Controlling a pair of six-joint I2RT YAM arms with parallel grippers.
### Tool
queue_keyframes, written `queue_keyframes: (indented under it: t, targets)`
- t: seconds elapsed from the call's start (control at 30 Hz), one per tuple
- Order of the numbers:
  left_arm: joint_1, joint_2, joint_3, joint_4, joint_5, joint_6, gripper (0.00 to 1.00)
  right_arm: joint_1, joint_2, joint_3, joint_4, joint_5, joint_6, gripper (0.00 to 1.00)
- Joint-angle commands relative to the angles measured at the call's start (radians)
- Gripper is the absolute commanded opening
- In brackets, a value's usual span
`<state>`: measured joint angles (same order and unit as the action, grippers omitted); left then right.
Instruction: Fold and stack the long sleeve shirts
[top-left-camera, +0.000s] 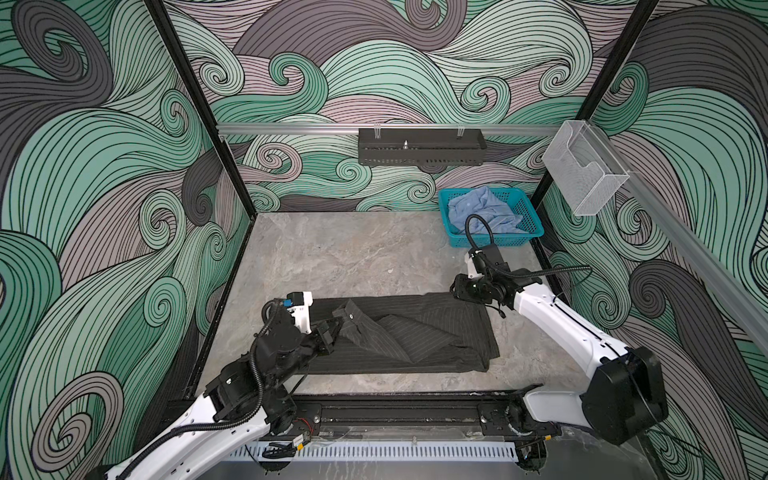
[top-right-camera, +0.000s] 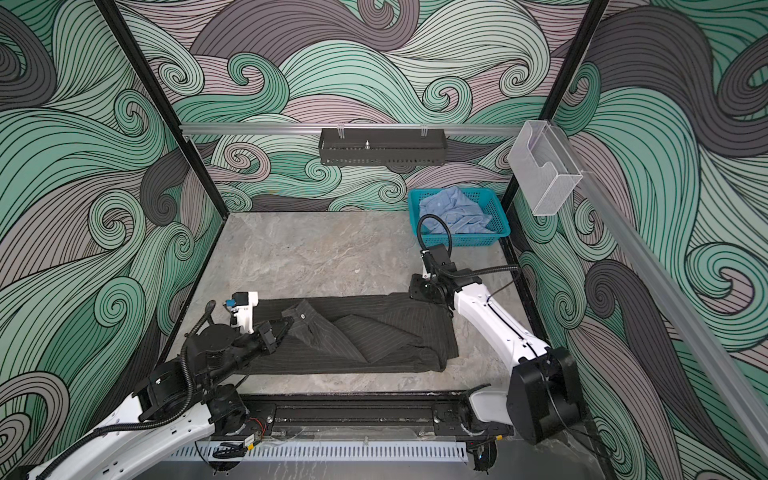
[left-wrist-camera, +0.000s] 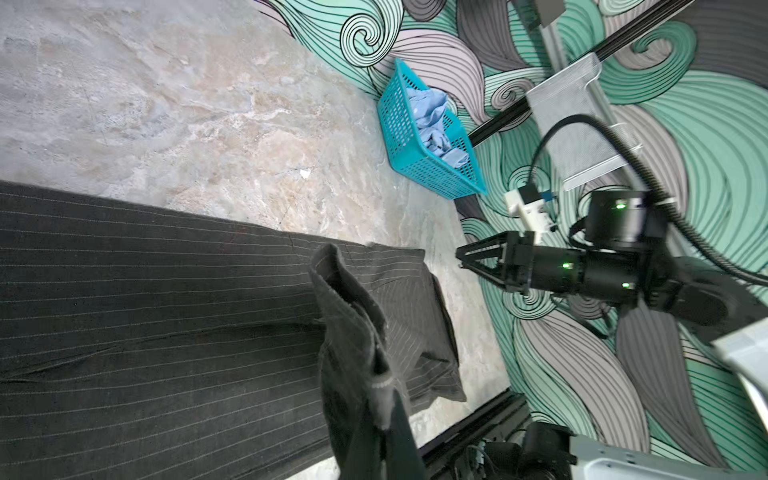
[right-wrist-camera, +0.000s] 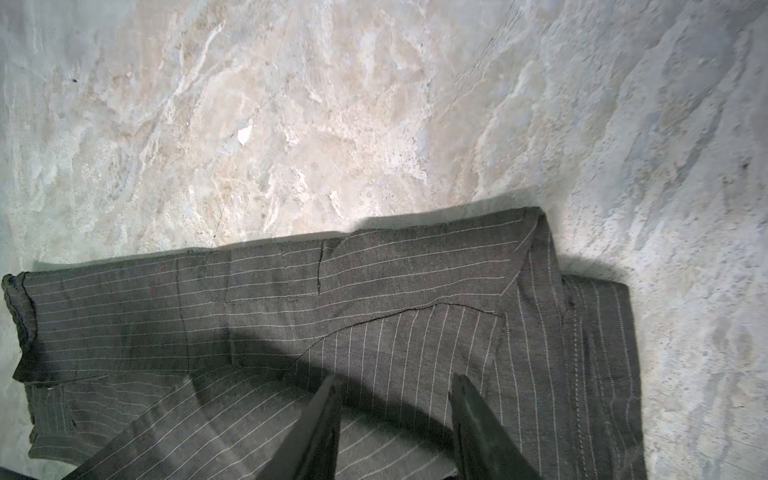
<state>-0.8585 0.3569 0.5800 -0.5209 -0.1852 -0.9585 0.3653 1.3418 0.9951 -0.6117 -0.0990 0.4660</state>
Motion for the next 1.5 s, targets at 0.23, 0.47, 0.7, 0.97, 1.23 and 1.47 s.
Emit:
queue_keyframes:
  t: [0.23, 0.47, 0.7, 0.97, 1.23, 1.47]
  targets:
    - [0.004, 0.064, 0.123, 0.085, -0.163, 0.095, 0.00, 0.003, -0.012, -0.035, -0.006, -0.059, -0.019, 0.48]
    - [0.033, 0.271, 0.349, 0.023, -0.340, 0.130, 0.00, -0.009, 0.124, 0.030, -0.013, -0.062, -0.051, 0.40]
    - [0.070, 0.253, 0.424, -0.121, -0.406, 0.027, 0.00, -0.020, 0.270, 0.077, -0.003, -0.078, -0.048, 0.30]
    - [0.071, 0.154, 0.343, -0.293, -0.555, -0.168, 0.00, -0.023, 0.376, 0.103, 0.017, -0.068, -0.031, 0.29]
    - [0.072, 0.054, 0.347, -0.454, -0.586, -0.219, 0.00, -0.023, 0.288, 0.086, 0.021, -0.047, -0.036, 0.47]
    - [0.072, -0.035, 0.385, -0.628, -0.603, -0.257, 0.00, -0.022, 0.165, 0.096, -0.034, 0.010, -0.020, 0.54]
